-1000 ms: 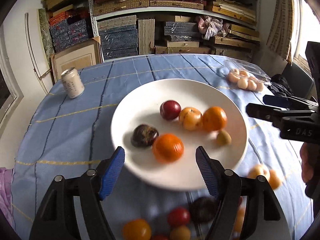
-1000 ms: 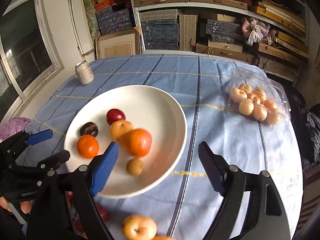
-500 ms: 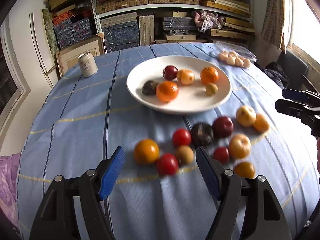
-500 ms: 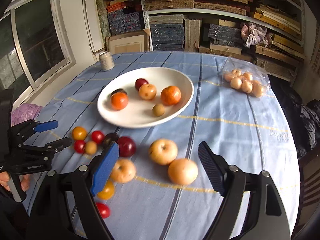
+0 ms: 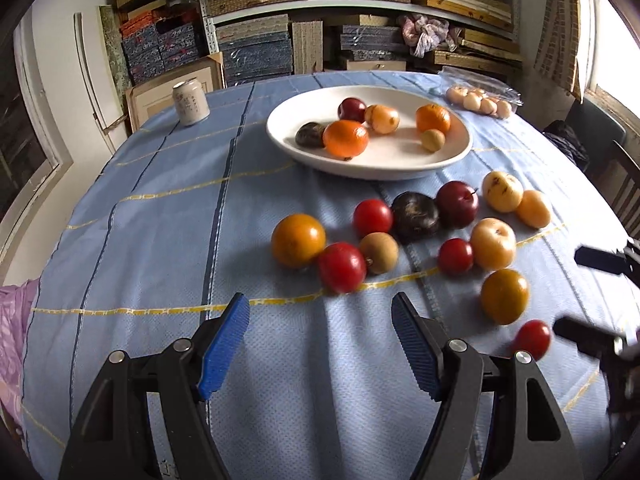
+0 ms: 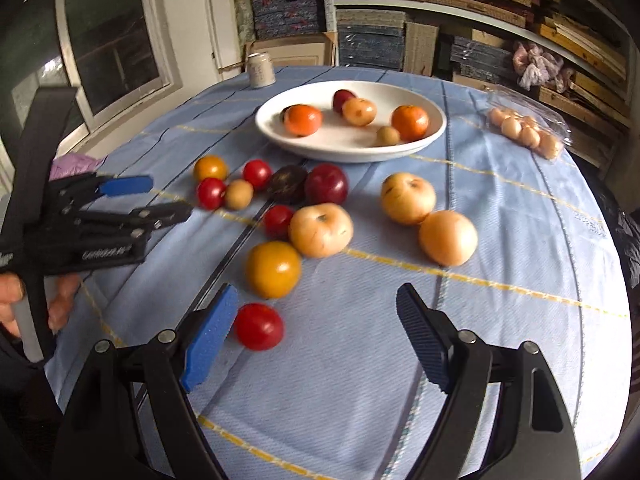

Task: Organize fruits
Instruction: 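Grasp a red tomato with the left gripper while the right gripper grasps another red tomato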

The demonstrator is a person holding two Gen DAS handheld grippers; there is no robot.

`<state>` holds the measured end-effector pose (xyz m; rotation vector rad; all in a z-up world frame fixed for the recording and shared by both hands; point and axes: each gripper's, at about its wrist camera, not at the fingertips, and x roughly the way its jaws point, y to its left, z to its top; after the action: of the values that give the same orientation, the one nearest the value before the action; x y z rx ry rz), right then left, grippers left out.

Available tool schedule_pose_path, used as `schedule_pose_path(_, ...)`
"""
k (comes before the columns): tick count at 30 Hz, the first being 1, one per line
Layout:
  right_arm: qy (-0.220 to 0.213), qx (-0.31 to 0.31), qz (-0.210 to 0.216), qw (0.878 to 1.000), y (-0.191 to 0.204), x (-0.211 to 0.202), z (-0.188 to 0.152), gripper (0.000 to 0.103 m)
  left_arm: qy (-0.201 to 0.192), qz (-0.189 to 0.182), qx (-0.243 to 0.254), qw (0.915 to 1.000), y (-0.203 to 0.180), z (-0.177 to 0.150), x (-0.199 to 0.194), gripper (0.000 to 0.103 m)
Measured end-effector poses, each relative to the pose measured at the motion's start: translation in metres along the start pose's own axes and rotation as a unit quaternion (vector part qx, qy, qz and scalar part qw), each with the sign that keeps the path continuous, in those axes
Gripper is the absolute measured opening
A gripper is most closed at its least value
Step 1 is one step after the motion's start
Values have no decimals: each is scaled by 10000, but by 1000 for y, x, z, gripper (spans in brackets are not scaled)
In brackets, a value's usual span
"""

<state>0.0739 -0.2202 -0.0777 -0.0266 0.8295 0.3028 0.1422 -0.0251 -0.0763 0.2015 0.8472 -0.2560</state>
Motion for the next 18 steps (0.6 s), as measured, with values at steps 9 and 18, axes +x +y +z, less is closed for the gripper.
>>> schedule_pose_path(9,157,-216,50,9996,21,15,-10,72,72,53,-46,9999,3,4,20,74)
schedule_pose_path(18,278,-317,55,9991,26,27,-10,60,147,-146,-158,9997,5,7,31,55)
